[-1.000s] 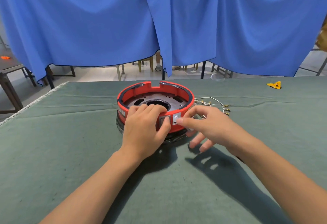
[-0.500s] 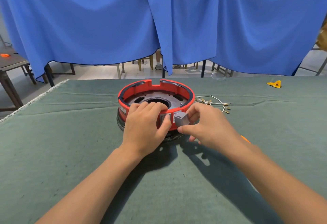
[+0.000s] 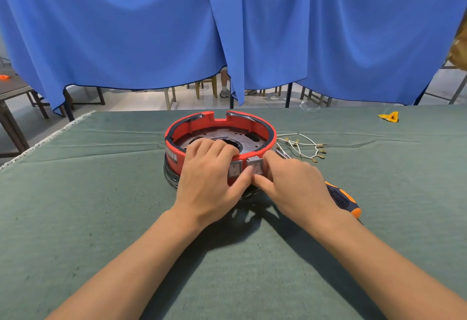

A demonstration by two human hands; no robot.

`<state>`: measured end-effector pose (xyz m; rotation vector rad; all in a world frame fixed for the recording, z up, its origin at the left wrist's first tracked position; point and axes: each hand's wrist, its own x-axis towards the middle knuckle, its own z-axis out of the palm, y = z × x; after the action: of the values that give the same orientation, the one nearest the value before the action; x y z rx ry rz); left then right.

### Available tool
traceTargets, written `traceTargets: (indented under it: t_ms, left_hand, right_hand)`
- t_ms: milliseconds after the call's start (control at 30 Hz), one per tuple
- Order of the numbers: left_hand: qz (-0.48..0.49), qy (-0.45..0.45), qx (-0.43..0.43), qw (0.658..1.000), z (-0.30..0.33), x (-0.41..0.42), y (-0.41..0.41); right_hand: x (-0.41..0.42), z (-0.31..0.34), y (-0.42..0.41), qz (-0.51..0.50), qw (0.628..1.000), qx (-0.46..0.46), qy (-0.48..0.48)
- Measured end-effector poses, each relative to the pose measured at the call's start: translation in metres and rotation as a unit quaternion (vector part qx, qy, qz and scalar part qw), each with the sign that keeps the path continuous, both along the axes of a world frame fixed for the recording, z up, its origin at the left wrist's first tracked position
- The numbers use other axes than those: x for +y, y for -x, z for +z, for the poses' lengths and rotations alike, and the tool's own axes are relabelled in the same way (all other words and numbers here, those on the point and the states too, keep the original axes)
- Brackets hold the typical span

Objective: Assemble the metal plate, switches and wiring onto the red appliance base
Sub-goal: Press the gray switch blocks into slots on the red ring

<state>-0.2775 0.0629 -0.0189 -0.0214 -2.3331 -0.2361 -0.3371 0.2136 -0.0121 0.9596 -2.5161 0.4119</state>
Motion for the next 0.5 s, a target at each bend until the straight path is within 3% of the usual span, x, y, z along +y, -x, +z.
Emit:
traceTargets:
  t_ms: [100,200,267,400,500]
  left_hand:
    - [-0.002,-0.022,-0.011,1.0,0.001,-0.001,0.001]
    - [-0.012,-0.047,-0.004,0.999,0.002,-0.002,0.002]
    - [-0.025,-0.053,0.008,0.998,0.003,-0.003,0.003]
    - [-0.05,-0.063,0.026,0.996,0.003,-0.007,0.002]
    - [-0.077,-0.076,0.034,0.994,0.004,-0.008,0.001]
  right_hand:
    - [-0.001,0.001,-0.001,0.007,1.0,-0.02,0.002]
    - [0.007,0.014,0.008,0.042,0.989,-0.137,-0.03]
    - [0.015,0.024,0.016,0.059,0.977,-0.206,0.001]
    - [0.021,0.028,0.027,0.095,0.979,-0.143,0.113]
    - [0.016,0.022,0.026,0.144,0.962,-0.197,0.124]
